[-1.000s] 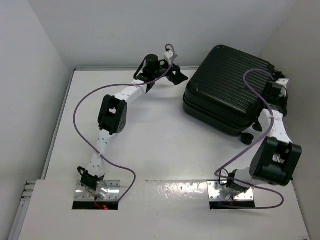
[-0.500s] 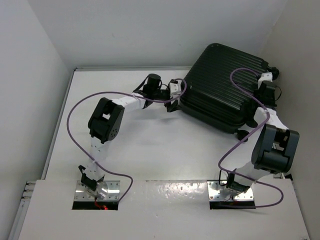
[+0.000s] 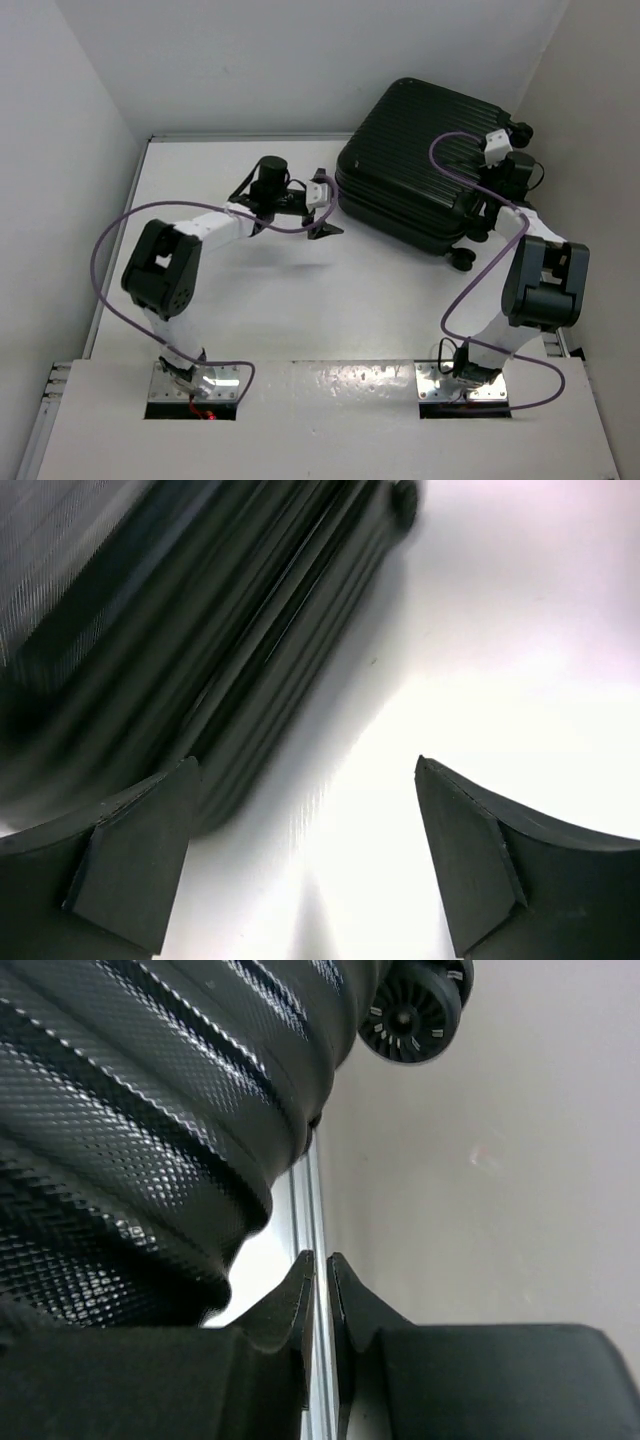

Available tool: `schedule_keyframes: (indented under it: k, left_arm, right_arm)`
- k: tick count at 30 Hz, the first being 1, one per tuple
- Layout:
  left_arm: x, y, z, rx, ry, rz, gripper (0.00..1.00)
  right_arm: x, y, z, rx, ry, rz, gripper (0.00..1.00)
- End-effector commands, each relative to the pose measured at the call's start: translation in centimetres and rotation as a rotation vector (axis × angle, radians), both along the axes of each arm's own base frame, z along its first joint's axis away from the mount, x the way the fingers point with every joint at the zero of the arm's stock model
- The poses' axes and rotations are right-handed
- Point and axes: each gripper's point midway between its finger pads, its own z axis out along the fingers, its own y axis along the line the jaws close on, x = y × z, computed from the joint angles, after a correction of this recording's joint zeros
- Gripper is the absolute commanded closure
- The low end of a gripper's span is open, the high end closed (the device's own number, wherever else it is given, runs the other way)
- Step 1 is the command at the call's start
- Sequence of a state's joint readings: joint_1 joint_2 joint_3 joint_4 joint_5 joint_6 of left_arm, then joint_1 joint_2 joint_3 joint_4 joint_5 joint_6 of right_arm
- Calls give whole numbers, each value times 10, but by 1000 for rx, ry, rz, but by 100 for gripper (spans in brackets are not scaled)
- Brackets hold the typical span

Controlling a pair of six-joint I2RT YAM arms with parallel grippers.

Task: Pack the luggage

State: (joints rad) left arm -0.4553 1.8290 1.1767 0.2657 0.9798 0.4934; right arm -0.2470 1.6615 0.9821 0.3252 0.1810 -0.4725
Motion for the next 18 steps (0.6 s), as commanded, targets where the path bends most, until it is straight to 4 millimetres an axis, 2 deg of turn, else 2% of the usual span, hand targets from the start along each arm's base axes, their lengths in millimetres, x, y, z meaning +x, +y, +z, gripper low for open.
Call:
schedule_keyframes:
  k: [1,2,3,4,5,6,7,9,10,11,12,13,14,15,16,17,18]
  left_arm:
    - [-47,2,47,-59,-197,-212,7]
    - [-46,4,52,-66,-221,-192,7]
    - [-31,17,57,-79,-128,-82,7]
    - [-23,27,57,-101,-87,-9,7]
    - [-2,35,78,-161,-130,78,6]
    - [31,59,93,-211,-47,268,4]
    - [49,70,104,-234,-30,351,4]
    - [93,90,103,-293,112,532,4]
    - [132,112,139,-361,84,658,7]
    - [152,119,134,-357,153,714,12]
    - [182,124,99,-348,263,787,16]
    - [216,137,136,-418,217,869,20]
    - [231,133,122,-398,274,883,27]
    - [249,133,117,-400,301,883,32]
    - [270,120,57,-371,433,865,34]
    - [286,111,97,-445,376,802,36]
    - [295,106,89,-463,408,787,40]
  right_arm:
    - [-12,45,-69,76,195,191,90]
    - [-10,43,-66,69,188,193,90]
    - [-10,40,-69,62,193,187,89]
    - [-11,27,-65,49,184,140,89]
    - [-9,21,-60,50,161,104,89]
    - [-11,-2,-51,37,140,-3,89]
    - [-12,-9,-47,63,114,-48,91]
    - [-18,-18,-44,102,112,-108,92]
    - [-25,-31,-33,163,65,-187,94]
    - [-31,-32,-35,189,71,-206,94]
    - [-38,-41,-33,201,59,-242,94]
    - [-44,-43,-27,222,24,-292,96]
    - [-48,-50,-23,211,2,-337,96]
    - [-51,-54,-21,209,-8,-372,96]
    - [-56,-59,-25,195,0,-419,96]
    - [-58,-67,-19,168,-5,-467,96]
    - [-59,-66,-29,161,33,-482,94]
